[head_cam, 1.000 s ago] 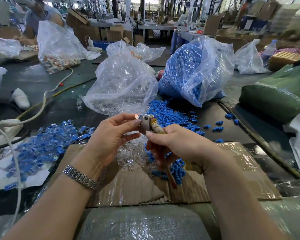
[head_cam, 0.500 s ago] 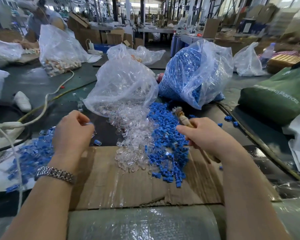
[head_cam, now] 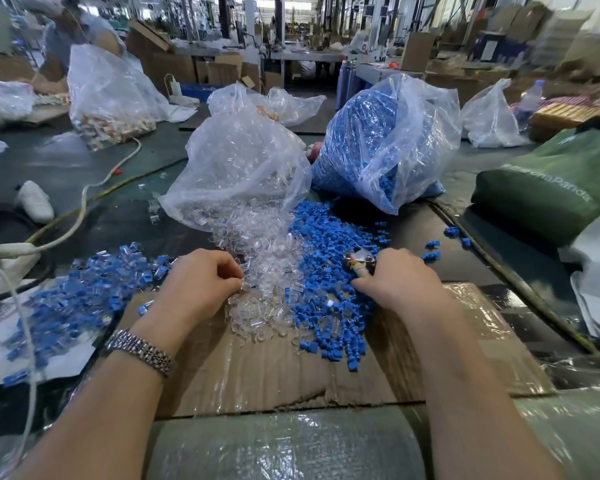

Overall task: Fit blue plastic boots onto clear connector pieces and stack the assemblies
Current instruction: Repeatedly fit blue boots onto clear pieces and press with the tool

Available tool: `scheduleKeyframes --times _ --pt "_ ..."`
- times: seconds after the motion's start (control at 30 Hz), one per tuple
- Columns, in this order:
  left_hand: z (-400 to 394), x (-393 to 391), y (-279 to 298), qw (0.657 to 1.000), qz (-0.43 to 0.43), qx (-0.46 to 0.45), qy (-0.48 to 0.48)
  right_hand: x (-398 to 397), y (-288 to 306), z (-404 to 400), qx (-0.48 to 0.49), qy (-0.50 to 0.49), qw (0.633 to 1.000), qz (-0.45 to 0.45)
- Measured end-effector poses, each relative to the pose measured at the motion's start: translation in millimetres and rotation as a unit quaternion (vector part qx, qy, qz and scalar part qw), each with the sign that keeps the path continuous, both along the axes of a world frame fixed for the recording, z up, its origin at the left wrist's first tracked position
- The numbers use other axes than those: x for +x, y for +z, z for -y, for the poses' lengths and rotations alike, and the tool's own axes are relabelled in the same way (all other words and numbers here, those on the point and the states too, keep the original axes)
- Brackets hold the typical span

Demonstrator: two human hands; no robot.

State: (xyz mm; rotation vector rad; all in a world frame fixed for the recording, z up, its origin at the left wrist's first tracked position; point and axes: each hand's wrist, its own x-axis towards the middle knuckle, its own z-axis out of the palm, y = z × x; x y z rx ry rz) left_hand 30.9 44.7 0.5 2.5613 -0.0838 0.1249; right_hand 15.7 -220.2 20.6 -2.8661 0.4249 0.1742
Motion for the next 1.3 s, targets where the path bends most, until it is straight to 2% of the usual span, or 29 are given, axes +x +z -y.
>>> scheduleKeyframes --times 0.13,0.2,0.27,0.33,0.43,0.57,0.67,0.73,0.83,0.97,1.0,1.13,1.23,1.3 --pt "-1 0 1 1.0 0.013 -0.018 0.013 -5 6 -1 -0.009 -0.004 1.0 0.023" --pt "-2 1 3 0.997 0.021 -0.065 0.024 -6 11 -2 0.008 0.021 0.997 0.077" --pt "-2 1 6 0.988 0.006 -0.15 0.034 -7 14 -4 0.059 0.065 0.991 0.099" --pt "-1 0 8 0.965 -0.03 -0.255 0.045 -9 15 -9 0.075 0.097 0.99 0.065" --pt "0 -1 9 0.921 -0.069 -0.382 0.037 -9 10 -15 0.034 0.116 0.992 0.026" --pt "4 1 10 0.86 -0.103 -0.5 -0.003 -7 7 -20 0.009 0.129 0.991 0.028" --pt "5 1 8 0.823 -0.13 -0.552 -0.034 -9 6 -21 0.004 0.138 0.99 0.04" --pt "4 2 6 0.809 -0.147 -0.567 -0.049 -9 6 -20 0.011 0.131 0.99 0.058" --pt "3 2 5 0.814 -0.166 -0.551 -0.076 -7 8 -16 0.058 0.116 0.985 0.111" --pt "5 0 5 0.804 -0.162 -0.561 -0.115 -8 10 -18 0.236 0.116 0.951 0.165" --pt "7 -2 5 0.812 -0.15 -0.55 -0.125 -8 10 -20 0.285 0.122 0.937 0.161" --pt "14 -10 11 0.89 -0.099 -0.419 -0.151 -7 10 -27 0.428 0.153 0.878 0.149" --pt "16 -11 12 0.901 -0.094 -0.39 -0.166 -7 9 -27 0.478 0.165 0.85 0.146" --pt "18 -13 13 0.887 -0.106 -0.414 -0.174 -7 9 -27 0.481 0.176 0.847 0.142"
